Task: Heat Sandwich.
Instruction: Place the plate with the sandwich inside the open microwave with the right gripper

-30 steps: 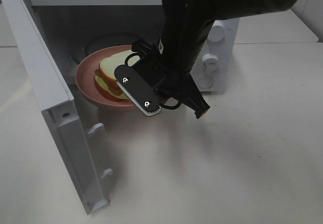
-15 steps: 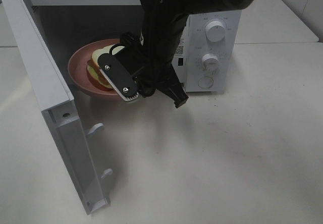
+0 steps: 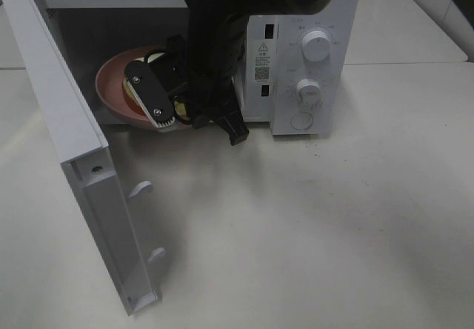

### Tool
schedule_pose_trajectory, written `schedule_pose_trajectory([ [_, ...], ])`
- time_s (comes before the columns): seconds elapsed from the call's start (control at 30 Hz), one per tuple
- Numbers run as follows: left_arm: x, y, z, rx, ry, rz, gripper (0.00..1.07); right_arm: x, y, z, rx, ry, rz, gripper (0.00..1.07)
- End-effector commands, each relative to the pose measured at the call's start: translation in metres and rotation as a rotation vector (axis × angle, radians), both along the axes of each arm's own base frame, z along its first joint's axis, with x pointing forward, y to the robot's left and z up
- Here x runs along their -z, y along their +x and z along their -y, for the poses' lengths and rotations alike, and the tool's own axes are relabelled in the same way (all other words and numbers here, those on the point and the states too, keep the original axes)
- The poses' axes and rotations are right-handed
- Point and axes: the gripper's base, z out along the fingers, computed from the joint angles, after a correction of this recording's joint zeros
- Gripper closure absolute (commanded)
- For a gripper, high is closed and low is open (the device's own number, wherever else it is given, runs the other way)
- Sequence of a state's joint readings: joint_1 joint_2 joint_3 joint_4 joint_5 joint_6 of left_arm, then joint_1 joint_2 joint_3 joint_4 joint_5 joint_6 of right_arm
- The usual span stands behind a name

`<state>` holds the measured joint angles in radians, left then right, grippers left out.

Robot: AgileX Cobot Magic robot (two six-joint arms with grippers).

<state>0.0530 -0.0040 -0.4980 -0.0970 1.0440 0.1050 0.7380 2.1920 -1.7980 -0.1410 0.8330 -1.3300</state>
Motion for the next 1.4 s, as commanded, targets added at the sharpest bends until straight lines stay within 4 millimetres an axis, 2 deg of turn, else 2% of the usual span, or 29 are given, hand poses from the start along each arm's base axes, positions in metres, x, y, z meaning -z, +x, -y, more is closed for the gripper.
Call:
schedule_pose_trajectory([
  [0.03,-0.001,-0.003,0.000,-0.001,-0.001,0.040,0.05,-0.006,0.009,-0.003,0.032,0.009,0.028,1.06],
  [0.67,-0.001,-0.003,0.000,-0.001,-0.001,0.040,0.05,0.004,0.036,-0.026,0.132,0.079,0.062,1.05],
  [1.07,0.000,-0.003,0.000,-0.003,0.000,0.040,0.05,0.016,0.052,-0.023,0.180,0.106,0.081,1.05],
  [1.4,0.000,-0.003,-0.001,-0.006,0.006,0.039,0.05,0.016,0.060,-0.019,0.195,0.129,0.099,1.03],
])
